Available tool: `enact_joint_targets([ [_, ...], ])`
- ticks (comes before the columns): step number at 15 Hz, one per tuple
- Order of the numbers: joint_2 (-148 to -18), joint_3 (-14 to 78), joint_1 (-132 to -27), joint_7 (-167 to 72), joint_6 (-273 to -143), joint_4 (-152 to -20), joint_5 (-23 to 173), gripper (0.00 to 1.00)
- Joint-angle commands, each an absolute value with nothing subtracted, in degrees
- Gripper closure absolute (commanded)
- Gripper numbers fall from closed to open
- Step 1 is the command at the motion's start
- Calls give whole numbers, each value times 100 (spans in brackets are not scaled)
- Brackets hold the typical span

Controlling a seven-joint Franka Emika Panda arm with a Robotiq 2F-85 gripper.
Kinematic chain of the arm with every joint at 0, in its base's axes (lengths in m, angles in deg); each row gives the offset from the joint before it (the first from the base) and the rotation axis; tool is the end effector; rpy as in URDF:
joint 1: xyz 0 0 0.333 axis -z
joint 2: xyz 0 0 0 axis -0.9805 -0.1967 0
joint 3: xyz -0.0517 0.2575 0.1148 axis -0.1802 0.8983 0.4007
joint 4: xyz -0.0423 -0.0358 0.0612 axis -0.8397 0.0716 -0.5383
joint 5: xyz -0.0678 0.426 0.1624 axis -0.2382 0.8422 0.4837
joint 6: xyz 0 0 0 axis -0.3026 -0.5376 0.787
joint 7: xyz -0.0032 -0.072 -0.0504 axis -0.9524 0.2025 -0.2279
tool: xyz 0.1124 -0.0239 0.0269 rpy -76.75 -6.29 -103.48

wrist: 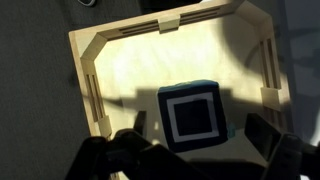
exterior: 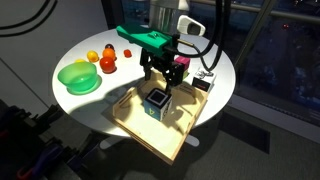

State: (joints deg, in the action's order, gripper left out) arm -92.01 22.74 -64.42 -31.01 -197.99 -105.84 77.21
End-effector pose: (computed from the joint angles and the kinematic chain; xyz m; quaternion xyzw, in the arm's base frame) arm 0.5501 -0.2924 0.1454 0.9840 -0.1279 -0.1234 0.0153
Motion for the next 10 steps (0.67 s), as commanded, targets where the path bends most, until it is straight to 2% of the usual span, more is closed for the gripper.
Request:
enact_joint_targets([
  [1, -9351, 2367, -6318, -3070, -19633, -10337, 7628, 0],
  [10, -9640, 2358, -6318, -3124, -19494, -10129, 7591, 0],
])
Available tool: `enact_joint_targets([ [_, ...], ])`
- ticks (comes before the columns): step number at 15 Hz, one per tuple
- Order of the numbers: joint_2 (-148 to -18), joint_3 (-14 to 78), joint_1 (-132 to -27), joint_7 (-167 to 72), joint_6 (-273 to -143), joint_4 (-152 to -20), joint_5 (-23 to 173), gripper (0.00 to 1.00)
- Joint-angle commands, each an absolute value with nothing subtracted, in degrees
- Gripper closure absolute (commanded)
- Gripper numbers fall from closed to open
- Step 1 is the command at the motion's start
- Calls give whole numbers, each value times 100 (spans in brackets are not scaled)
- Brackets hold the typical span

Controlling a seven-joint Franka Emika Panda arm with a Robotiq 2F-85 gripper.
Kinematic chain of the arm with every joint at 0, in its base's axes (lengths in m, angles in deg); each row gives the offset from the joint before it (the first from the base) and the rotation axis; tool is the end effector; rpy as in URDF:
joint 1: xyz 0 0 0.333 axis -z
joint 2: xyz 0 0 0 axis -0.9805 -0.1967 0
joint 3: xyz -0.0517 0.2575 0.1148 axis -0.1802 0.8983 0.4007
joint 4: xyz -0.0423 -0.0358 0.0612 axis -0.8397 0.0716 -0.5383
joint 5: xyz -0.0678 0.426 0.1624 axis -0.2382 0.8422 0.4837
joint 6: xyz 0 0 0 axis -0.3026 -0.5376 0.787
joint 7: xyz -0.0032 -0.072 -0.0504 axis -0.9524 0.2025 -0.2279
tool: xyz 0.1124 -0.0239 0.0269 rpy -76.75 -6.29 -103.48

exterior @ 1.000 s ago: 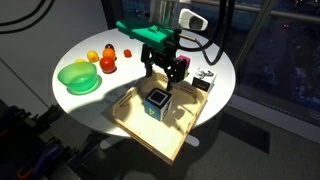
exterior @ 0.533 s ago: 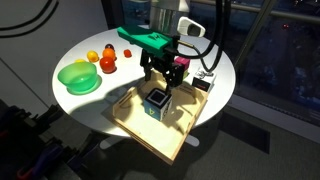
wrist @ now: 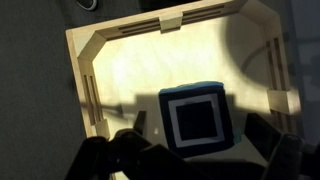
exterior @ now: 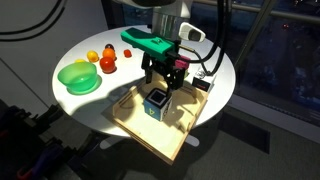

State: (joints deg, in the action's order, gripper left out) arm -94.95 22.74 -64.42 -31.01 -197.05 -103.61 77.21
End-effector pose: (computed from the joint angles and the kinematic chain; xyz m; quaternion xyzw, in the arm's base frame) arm 0.5536 -0.2947 0.1297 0.9822 -0.1264 -0.1382 0.0161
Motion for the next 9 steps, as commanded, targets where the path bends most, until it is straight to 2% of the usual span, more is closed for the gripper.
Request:
enact_joint_targets([
  [1, -9675, 2357, -6316, -3129, -19472, -10103, 7589, 0],
  [9, -9940, 2362, -6280, -3188, -18705, -9694, 7614, 0],
])
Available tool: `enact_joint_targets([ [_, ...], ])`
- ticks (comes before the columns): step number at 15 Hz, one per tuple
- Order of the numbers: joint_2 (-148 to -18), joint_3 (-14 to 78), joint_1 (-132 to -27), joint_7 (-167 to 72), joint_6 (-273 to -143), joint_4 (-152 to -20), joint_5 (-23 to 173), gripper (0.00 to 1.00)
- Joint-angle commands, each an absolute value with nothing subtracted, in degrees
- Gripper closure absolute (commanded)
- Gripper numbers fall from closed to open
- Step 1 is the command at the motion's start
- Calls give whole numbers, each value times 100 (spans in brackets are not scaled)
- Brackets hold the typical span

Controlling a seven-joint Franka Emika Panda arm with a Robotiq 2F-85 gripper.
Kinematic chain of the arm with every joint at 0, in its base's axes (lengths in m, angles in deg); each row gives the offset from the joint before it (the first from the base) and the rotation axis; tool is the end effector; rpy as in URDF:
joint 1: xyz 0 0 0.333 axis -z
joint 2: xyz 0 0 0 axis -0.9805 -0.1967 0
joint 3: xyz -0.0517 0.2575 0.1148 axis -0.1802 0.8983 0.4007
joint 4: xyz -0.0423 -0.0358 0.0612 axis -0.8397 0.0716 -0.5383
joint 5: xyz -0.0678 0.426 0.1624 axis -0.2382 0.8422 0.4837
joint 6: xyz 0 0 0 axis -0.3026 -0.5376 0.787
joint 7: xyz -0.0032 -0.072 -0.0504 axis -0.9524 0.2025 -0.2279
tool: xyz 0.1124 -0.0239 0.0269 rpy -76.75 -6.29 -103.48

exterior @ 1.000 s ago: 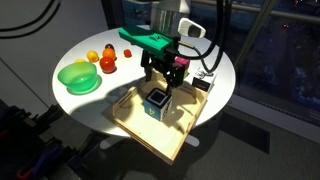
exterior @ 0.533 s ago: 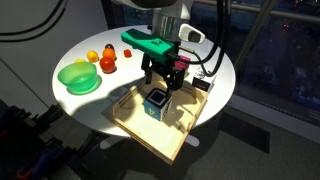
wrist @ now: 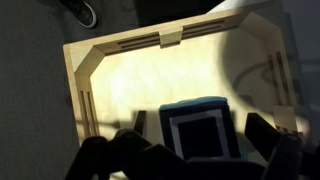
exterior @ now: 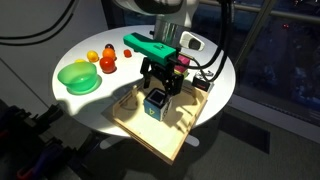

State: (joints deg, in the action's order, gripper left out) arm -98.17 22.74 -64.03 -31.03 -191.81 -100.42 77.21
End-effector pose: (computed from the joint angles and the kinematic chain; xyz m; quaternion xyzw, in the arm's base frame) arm 0.5507 -0.2984 0.1139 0.9746 -0.1295 -0.1825 0.0067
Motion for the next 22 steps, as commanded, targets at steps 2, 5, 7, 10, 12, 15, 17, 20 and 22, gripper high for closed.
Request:
enact_joint_targets([
  [2, -9929, 2364, -6283, -3179, -18697, -9665, 7592, 0],
  [5, -9850, 2394, -6260, -3050, -19379, -9788, 7597, 0],
  [7, -9840, 2417, -6240, -2985, -19751, -9837, 7617, 0],
  [10, -9803, 2454, -6225, -2866, -20326, -9971, 7616, 0],
  [12, -9792, 2470, -6219, -2813, -20558, -10019, 7612, 0],
  [15, -9777, 2496, -6218, -2739, -20804, -10118, 7607, 0],
  [17, -9774, 2512, -6225, -2717, -20915, -10186, 7602, 0],
  [20, -9760, 2535, -6243, -2701, -21025, -10279, 7591, 0],
  [22, -9744, 2551, -6259, -2692, -21076, -10352, 7580, 0],
])
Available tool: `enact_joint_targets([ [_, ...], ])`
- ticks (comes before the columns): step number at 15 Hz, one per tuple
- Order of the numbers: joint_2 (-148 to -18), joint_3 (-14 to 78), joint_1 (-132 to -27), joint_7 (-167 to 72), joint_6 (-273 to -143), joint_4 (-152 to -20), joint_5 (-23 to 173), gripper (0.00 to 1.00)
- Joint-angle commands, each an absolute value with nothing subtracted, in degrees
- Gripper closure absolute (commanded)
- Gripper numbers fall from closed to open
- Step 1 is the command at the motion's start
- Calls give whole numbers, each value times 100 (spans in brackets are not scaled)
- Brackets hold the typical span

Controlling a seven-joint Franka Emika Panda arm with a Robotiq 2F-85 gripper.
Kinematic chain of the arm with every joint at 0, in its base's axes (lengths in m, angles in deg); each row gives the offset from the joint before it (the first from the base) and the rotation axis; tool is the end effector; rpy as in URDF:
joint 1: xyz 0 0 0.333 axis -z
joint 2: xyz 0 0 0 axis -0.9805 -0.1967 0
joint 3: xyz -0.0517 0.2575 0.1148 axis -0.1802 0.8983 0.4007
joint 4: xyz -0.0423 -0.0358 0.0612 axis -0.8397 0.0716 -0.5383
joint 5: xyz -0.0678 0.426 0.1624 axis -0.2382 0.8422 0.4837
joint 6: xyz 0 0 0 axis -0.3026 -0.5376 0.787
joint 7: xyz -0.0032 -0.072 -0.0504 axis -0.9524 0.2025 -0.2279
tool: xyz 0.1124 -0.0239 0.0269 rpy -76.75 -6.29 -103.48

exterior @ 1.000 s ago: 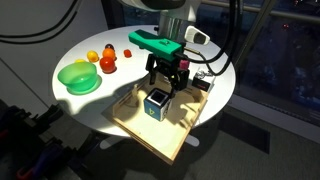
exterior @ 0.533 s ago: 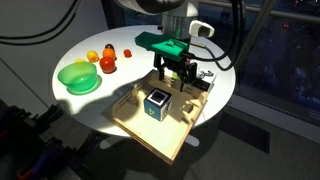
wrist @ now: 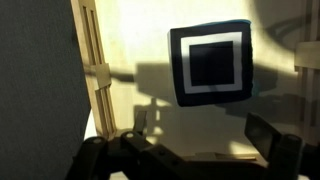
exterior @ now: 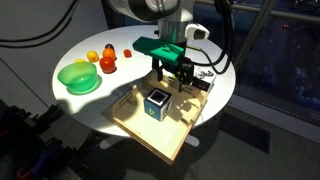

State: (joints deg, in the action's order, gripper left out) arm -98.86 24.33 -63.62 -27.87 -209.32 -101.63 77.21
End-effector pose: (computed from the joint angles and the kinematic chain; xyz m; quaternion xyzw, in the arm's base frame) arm 0.5833 -0.2975 0.1140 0.9939 -0.0860 -0.0546 0.0428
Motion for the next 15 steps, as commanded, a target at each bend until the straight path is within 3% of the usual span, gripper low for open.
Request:
enact_joint_targets([
  [1, -9738, 2560, -6263, -2683, -21089, -10375, 7576, 0],
  [15, -9873, 2650, -6291, -2780, -21091, -10432, 7562, 0],
])
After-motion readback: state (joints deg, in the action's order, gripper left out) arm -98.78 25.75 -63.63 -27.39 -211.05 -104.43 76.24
